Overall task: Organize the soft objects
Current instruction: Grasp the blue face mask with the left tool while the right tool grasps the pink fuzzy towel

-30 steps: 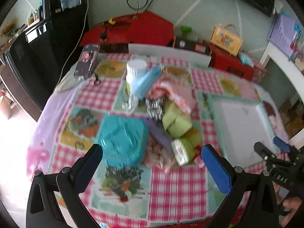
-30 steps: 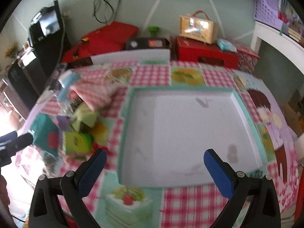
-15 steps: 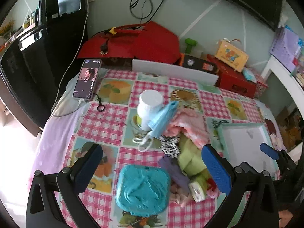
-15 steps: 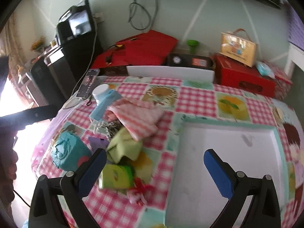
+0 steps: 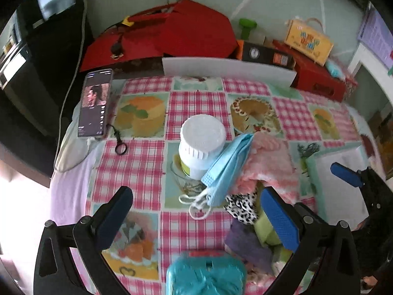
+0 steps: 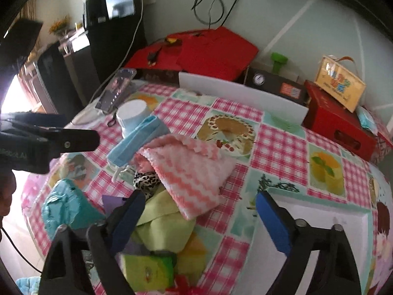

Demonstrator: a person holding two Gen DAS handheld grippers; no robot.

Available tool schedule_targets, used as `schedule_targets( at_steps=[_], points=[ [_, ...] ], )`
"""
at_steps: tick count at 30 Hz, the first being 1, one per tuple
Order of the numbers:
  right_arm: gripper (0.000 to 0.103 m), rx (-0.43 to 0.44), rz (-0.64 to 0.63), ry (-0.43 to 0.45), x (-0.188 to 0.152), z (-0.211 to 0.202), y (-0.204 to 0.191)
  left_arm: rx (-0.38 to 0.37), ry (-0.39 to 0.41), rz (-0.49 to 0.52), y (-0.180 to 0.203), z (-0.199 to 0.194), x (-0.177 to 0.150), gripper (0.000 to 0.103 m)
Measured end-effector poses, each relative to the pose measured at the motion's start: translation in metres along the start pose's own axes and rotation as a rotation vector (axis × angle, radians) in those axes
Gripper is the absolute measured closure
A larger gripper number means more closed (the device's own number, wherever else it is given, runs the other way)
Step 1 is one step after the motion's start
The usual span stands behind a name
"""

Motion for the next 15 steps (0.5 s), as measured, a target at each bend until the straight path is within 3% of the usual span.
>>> schedule_targets(
  at_steps=[7, 12, 15],
  points=[
    [0.017, 0.014, 0.035, -0.06, -0.001, 0.04, 0.006, -0.013, -0.081, 0.006, 0.018, 0.039, 0.003, 0.005],
    [0.03, 0.034, 0.063, -0.084, -0.004, 0.055, 0.01, -0.045, -0.11, -0.004, 0.028, 0.053, 0.003, 0.022],
    [0.047, 0.07, 0.073, -0.096, -0.005, 0.06, 0.008, -0.074, -0.118, -0.005, 0.033, 0.055, 0.003, 0.038]
  ],
)
Point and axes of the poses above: each gripper's, at about its wrist camera, not at the fingertips, and z roughly the way its jaws point, y to its right, x to its top, the point moved 9 cm from there along z, roughly the way its jaws point, and after that the axes turned 9 degrees about x, right-handed, at the moved point
